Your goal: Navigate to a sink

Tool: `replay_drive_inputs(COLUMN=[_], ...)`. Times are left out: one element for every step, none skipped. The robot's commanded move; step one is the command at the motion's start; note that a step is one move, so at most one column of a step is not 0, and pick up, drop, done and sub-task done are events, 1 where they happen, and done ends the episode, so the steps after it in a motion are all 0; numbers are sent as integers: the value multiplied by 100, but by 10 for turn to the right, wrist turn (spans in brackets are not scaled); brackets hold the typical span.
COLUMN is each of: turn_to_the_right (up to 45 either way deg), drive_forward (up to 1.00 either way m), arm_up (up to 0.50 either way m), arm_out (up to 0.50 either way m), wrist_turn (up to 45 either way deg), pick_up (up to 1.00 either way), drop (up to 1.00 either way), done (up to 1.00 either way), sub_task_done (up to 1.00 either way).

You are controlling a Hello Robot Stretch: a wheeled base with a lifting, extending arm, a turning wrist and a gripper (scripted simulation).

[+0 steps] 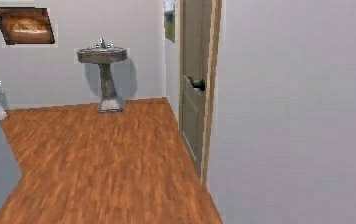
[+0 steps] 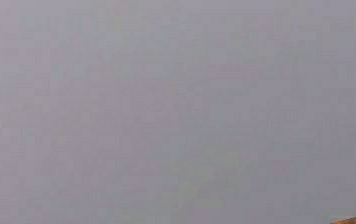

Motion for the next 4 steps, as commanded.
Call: replay_drive_inputs(turn_to_the_right=[0, -180, 0, 0], drive_forward=[30, 0, 95, 65], arm_up=[0, 0, 0, 0], arm_out=[0, 0, 0, 0], wrist_turn=[0, 0, 0, 0], pick_up=[0, 0, 0, 0], drop=[0, 0, 0, 0], done=[0, 0, 0, 0], sub_task_done=[0, 0, 0, 0])
